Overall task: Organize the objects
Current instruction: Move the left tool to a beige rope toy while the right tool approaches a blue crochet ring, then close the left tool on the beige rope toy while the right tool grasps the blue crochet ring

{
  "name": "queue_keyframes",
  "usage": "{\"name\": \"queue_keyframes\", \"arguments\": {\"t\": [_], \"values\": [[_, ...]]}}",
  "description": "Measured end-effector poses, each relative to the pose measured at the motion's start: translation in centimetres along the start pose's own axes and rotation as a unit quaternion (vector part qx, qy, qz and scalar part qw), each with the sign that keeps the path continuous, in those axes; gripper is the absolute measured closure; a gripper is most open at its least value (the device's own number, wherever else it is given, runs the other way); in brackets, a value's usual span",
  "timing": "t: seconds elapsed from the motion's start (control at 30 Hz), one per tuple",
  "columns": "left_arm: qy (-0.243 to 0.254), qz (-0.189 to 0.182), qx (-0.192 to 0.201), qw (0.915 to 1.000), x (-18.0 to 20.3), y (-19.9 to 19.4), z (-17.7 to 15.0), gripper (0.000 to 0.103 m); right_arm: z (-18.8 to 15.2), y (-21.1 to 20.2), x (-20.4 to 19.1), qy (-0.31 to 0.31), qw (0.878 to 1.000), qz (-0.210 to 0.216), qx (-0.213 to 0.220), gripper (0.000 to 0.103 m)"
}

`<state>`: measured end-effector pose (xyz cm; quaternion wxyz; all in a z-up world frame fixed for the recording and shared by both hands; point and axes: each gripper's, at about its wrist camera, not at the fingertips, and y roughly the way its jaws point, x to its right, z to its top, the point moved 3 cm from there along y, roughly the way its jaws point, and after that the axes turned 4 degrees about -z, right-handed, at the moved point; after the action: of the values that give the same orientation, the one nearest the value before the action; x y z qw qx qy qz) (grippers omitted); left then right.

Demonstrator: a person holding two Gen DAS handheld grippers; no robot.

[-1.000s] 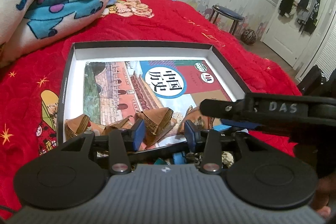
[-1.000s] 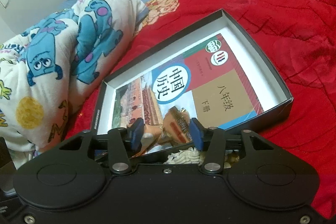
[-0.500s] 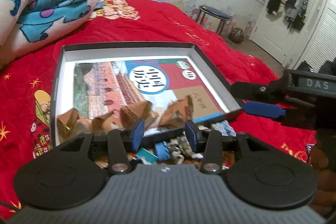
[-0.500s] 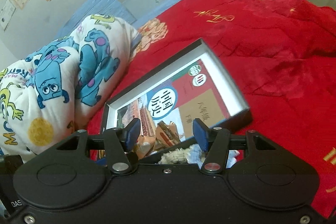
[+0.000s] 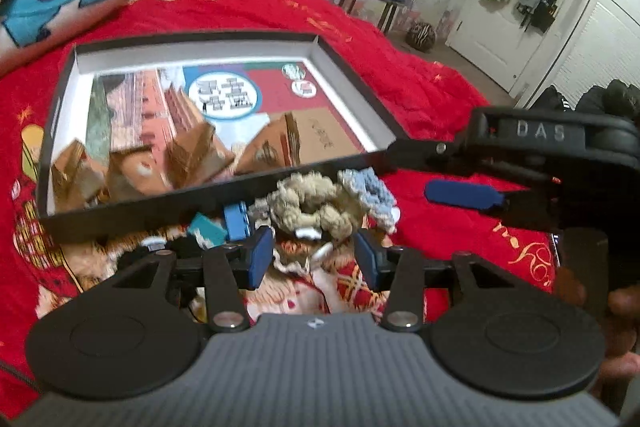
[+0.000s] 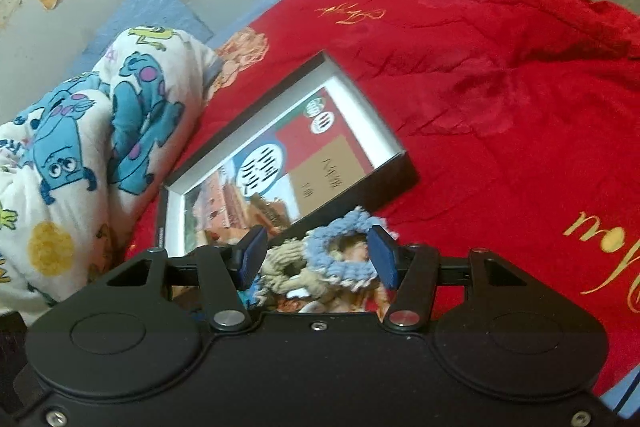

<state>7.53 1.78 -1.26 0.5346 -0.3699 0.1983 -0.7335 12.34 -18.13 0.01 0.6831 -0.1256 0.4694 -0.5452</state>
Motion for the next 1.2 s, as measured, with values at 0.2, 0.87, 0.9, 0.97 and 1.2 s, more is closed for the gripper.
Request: {"name": "queue_keyframes", "arguments": {"t": [0.2,0.87,0.9,0.97,1.2], "values": [[-0.011,0.029,-0.015,0.9994,-0.8,1.4,-0.7,0.042,-0.5,1.9,0.2,-0.003,1.0,-0.011,-0.026,0.049],[-0.028,0.011,-0.011,0.9995,-1.1,3.7,-1.0,0.053,-0.9,5.4,1.0,0.006,0.998,-0.031,-0.058,0.048],[-0.027,0.013,-0.009,0.9995,-1.0,3.8,-1.0,0.053,-0.8,5.5,1.0,0.003,0.998,-0.032,-0.057,0.048],[-0.025,0.017,-0.004,0.9995,-0.9,3.9,-1.1,0.053,-0.7,5.7,1.0,-0.002,0.998,-0.039,-0.053,0.048],[-0.006,0.023,-0.003,0.9997,-0.3,4.0,-1.4,0.075,-0.9,6.2,0.8,0.001,0.998,-0.047,-0.046,0.047]]}}
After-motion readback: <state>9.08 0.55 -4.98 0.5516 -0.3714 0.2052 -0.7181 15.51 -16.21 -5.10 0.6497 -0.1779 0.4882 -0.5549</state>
